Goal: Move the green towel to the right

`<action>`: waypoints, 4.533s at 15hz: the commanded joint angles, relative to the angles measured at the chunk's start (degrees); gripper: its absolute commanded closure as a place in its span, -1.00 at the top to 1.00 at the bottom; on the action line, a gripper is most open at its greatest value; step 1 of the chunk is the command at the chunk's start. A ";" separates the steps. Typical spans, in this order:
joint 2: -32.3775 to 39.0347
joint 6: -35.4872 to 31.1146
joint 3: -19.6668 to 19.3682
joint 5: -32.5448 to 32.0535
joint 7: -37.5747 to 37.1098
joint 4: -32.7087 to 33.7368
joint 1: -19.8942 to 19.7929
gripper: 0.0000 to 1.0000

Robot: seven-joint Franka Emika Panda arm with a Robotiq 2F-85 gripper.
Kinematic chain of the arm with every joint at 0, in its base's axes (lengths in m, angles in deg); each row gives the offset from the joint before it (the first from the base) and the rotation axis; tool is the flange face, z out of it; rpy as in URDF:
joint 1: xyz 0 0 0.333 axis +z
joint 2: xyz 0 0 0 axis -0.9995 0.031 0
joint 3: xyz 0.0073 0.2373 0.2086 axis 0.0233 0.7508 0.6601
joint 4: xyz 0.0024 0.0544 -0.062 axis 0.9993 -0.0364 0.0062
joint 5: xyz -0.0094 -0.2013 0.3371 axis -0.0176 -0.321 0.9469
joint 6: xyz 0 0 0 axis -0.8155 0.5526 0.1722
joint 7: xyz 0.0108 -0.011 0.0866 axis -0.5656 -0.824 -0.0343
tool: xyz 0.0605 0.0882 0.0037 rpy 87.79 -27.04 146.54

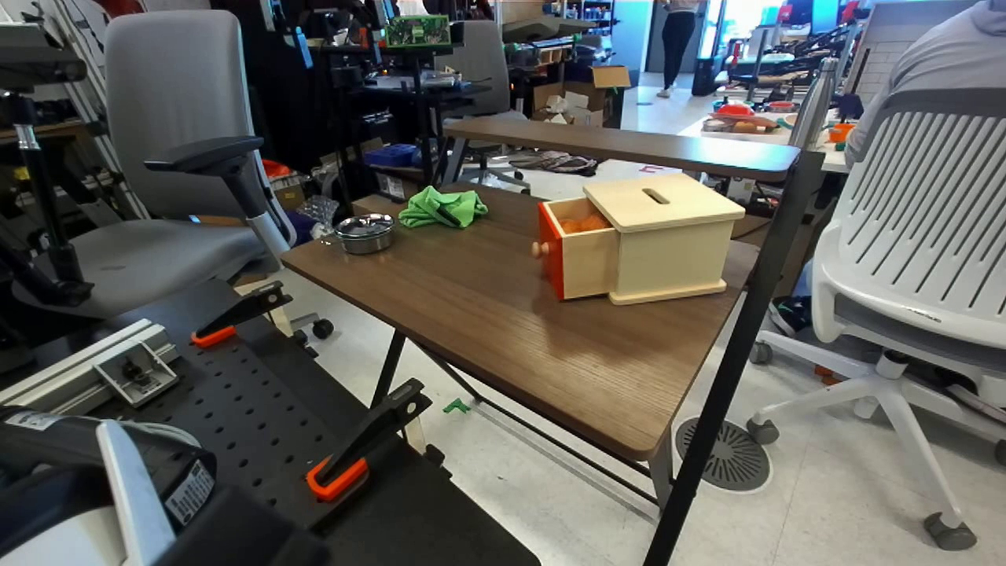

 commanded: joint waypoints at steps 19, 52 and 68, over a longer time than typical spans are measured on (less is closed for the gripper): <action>34.57 -5.20 1.41 -4.76 0.10 29.56 -0.28 1.00; 54.88 8.02 -2.74 -9.10 -2.68 52.17 1.96 1.00; 52.82 10.11 -4.06 -9.02 -2.32 48.32 0.38 1.00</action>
